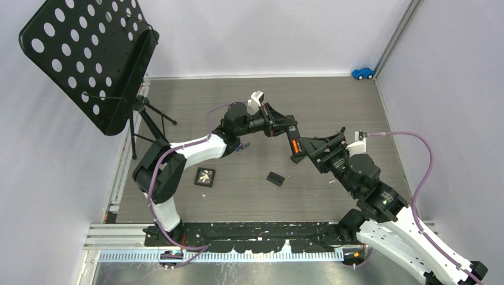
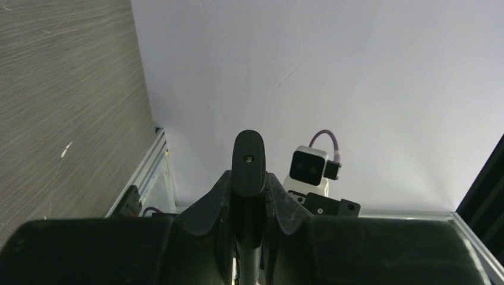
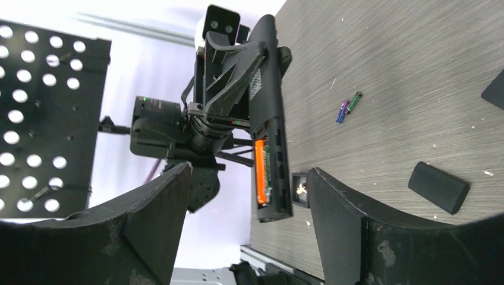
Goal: Load the batteries into the remote control
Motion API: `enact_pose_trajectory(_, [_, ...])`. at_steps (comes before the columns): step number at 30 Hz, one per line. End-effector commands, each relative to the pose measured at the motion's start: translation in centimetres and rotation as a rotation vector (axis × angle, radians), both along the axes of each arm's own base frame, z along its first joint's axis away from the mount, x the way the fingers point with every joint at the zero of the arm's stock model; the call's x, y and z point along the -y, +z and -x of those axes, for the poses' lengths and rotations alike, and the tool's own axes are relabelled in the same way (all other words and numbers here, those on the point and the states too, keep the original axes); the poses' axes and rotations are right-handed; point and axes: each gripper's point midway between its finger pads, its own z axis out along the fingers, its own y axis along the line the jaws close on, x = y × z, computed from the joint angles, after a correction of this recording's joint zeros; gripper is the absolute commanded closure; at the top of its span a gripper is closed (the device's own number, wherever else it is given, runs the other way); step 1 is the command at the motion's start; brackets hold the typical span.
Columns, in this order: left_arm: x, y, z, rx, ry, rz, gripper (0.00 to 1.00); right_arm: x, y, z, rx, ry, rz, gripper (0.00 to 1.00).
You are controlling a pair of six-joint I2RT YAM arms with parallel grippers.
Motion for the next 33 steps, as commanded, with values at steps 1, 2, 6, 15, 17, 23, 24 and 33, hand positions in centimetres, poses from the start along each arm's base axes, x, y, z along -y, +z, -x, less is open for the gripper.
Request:
enact_pose_trajectory(1, [-0.4,4.3,1.6,0.169,-0.06,0.025,1.0,-0.8,2.3,0.3,0.108,0.078,0.066,0.25])
enact_pose_trajectory(2, [-0.5,4.5,1.8,0.18,-0.067,0.024,1.0,-1.1,2.3,0.4,0.112,0.097,0.08,0.26])
enact_pose_trajectory(6, [-0.9,5.7,2.8,0.217,-0.091,0.027,1.0,-1.4,2.3,0.5,0.132,0.124,0.12,0.32])
enact_pose_trajectory(15, [-1.6,7.5,4.2,0.254,-0.128,0.045,1.0,-3.3,3.2,1.0,0.206,0.247,0.18,0.55])
enact_pose_trajectory(17, [-1.7,7.7,4.3,0.254,-0.129,0.044,1.0,-3.6,3.5,0.9,0.214,0.258,0.182,0.61])
enact_pose_trajectory(23, [-2.0,8.1,4.4,0.274,-0.125,0.034,1.0,-4.2,3.7,0.6,0.219,0.274,0.186,0.66])
enact_pose_trajectory(24, [-2.1,7.9,4.3,0.278,-0.119,0.022,1.0,-4.2,3.8,0.6,0.223,0.274,0.187,0.62])
enact_pose_trajectory(33, [-5.9,0.4,2.0,0.376,0.037,-0.393,1.0,-2.6,2.9,0.8,0.183,0.255,0.317,0.28])
